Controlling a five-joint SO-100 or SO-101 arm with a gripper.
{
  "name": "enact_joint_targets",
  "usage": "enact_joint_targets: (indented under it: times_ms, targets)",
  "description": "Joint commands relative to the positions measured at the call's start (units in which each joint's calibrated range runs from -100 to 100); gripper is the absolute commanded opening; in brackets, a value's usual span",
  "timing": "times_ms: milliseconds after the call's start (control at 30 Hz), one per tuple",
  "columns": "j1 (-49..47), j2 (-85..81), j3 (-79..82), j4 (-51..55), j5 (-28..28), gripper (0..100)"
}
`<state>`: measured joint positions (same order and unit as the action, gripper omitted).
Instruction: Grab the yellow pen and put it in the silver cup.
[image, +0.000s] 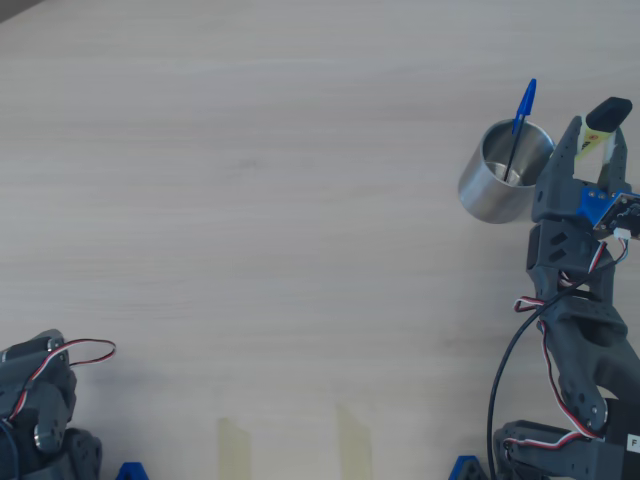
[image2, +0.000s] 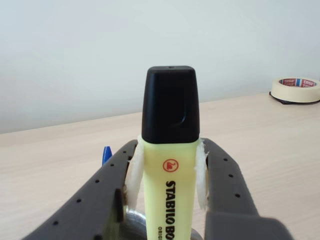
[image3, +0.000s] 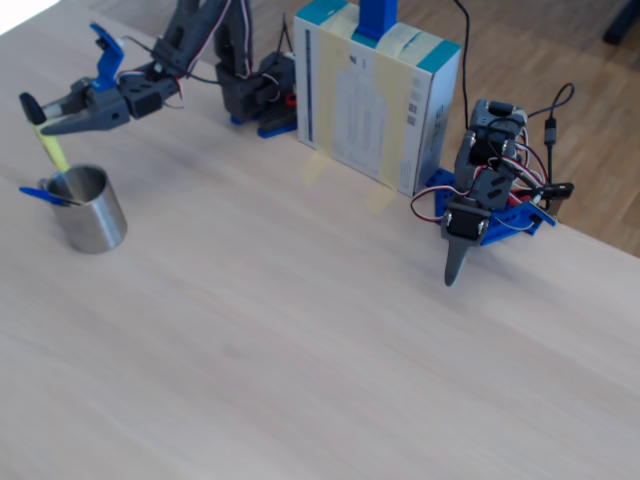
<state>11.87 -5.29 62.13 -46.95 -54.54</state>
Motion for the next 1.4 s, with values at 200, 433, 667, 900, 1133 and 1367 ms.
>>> enact_joint_targets:
  times_ms: [200, 433, 667, 900, 1133, 1367]
  targets:
    - [-1.3, -0.8, -0.6, -0.2, -0.2, 14]
    - [-1.3, -3.7, -0.5, -2.9, -0.4, 14]
    - [-2.8, -5.1, -0.6, -2.9, -0.4, 14]
    - [-4.4, -4.9, -2.6, -2.9, -0.4, 14]
    - [-5.9, -4.3, -3.9, -2.6, -0.4, 14]
    - [-6.2, -4.2, -3.9, -2.3, -0.4, 14]
